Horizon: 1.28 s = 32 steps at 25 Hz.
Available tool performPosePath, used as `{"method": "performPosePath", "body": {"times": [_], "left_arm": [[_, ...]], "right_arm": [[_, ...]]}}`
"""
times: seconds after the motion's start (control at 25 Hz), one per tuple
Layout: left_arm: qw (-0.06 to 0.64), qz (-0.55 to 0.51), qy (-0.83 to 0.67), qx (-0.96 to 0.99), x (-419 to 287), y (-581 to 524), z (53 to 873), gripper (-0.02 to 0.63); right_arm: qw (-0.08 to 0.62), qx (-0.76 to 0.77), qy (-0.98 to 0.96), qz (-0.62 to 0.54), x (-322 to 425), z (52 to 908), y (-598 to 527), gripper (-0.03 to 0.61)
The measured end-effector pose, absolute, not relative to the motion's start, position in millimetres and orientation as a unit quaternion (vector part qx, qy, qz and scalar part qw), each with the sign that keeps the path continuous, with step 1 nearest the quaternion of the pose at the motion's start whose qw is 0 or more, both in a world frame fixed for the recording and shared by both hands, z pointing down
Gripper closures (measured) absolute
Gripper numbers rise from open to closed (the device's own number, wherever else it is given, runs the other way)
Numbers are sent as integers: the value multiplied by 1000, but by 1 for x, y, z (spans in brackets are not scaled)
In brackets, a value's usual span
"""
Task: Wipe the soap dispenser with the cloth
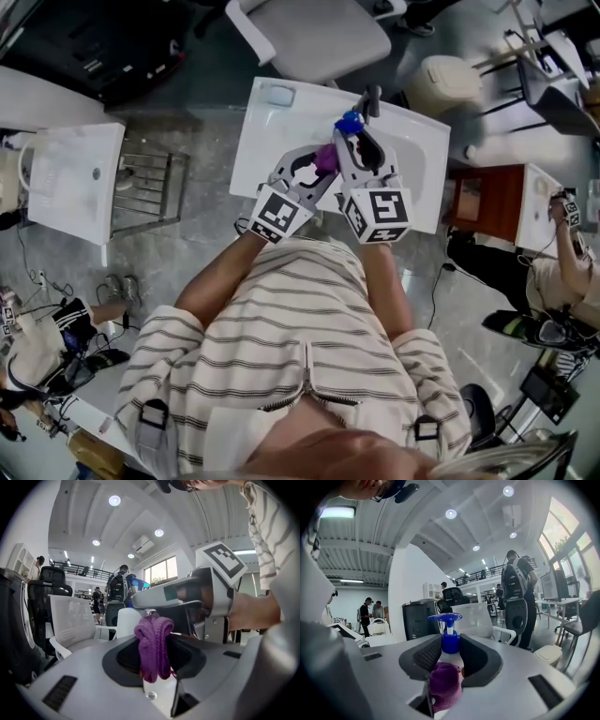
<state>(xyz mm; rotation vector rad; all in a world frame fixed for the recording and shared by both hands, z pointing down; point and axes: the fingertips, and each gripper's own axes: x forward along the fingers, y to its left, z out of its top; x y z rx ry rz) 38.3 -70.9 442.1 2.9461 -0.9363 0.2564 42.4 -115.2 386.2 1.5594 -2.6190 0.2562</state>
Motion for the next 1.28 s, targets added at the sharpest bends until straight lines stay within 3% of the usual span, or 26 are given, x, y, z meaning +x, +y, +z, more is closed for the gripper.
{"method": "performPosePath", "body": {"times": [0.68,1.28], "left_arm": [[57,91,-287,952,61,-59,466,484],[68,88,-291,950,36,-55,461,483]], "right_arm": [[17,521,-850,74,64,365,-93,446],[18,528,-845,83,63,369,-92,446]]}}
